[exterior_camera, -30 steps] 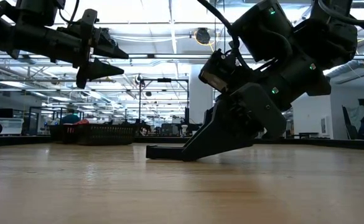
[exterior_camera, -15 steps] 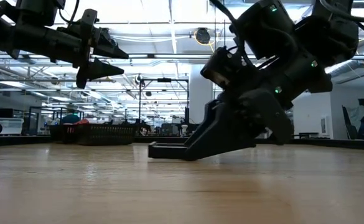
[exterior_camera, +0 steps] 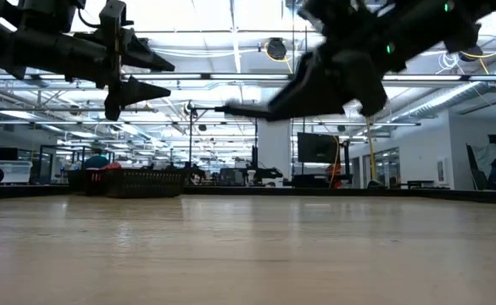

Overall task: Pick & Place Office items
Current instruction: Put the black timer into the bottom black bin

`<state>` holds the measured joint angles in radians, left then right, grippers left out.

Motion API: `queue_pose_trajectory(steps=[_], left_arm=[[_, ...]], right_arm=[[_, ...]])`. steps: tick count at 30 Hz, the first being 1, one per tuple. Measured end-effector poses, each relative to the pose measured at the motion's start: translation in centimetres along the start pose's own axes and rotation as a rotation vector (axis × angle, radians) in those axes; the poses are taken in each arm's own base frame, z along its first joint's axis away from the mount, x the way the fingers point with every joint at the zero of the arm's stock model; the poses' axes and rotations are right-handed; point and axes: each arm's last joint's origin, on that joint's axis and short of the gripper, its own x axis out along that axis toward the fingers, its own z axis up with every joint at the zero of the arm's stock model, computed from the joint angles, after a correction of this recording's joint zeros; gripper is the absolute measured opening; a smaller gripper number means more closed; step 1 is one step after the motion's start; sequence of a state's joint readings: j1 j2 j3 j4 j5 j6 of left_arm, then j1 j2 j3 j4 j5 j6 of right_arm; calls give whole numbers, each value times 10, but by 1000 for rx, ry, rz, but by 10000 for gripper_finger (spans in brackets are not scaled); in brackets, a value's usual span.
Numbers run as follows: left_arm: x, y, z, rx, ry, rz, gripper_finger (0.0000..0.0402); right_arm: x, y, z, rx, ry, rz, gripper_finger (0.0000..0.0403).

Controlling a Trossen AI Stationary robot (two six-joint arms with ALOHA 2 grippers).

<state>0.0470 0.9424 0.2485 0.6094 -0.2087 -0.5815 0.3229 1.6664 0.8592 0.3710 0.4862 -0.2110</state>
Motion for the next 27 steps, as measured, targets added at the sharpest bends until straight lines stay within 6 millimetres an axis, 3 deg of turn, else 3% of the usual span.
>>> queue_pose_trajectory(steps=[5, 12, 18, 27], left_arm=[[-1, -4, -2, -175, 13, -21, 228], [-3, -14, -11, -197, 70, -71, 228], [2, -20, -22, -196, 102, -101, 228], [28, -30, -25, -140, 115, -133, 228]], right_arm=[[-14, -13, 13, -99, -28, -110, 164], [-19, -18, 15, -208, 35, -295, 165], [-20, -18, 18, -214, 16, -300, 166], [-21, -15, 19, -211, 7, -294, 166]])
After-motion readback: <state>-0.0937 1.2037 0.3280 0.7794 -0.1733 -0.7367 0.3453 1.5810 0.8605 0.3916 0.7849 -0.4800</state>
